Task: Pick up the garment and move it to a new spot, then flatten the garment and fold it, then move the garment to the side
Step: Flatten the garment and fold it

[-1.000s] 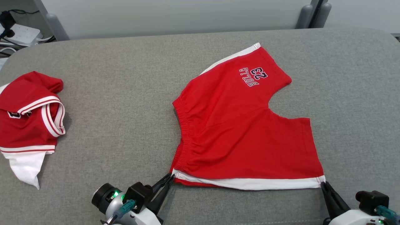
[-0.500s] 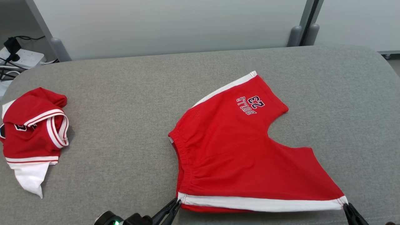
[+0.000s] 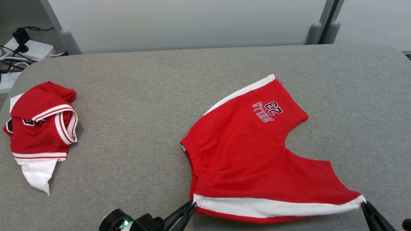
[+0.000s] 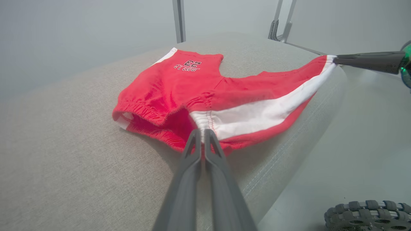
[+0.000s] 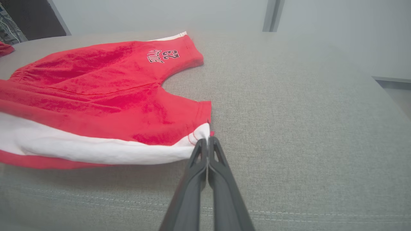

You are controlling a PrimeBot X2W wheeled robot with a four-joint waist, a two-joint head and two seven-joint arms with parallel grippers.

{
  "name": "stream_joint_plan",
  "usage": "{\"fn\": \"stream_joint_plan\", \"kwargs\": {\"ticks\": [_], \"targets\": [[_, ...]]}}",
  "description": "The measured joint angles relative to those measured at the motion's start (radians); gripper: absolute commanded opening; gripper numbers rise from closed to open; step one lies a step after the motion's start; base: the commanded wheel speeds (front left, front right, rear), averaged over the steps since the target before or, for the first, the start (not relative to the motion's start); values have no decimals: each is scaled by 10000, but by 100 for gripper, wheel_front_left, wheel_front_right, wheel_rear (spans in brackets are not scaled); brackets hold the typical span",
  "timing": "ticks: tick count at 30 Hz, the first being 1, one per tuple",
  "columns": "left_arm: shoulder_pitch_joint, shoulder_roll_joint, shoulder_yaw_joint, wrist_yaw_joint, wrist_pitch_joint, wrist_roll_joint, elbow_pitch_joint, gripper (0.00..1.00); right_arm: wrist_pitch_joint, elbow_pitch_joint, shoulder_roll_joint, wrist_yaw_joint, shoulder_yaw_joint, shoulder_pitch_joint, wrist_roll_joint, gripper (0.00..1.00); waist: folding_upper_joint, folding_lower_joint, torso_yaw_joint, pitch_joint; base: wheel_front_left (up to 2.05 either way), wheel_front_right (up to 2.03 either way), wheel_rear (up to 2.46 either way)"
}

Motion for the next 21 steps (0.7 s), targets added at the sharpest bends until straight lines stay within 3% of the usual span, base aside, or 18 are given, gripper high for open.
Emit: {"fn": "stream_joint_plan", "kwargs": {"ticks": [8, 13, 21], "targets": [[-1304, -629, 144, -88, -355, -848, 729, 0, 708, 708, 320, 2, -934, -2464, -800, 0, 0, -1, 368, 553, 0, 0, 0], [-2504, -926, 288, -171, -631, -1597, 1716, 0, 1166, 1603, 401, 2, -828, -4431, -1116, 0, 0, -1, 504, 1085, 0, 0, 0], [-4442, -1114, 211, -192, -1275, -2249, 3722, 0, 1597, 4201, 784, 2, -476, -7848, -2150, 0, 0, -1, 638, 1975, 0, 0, 0]]}}
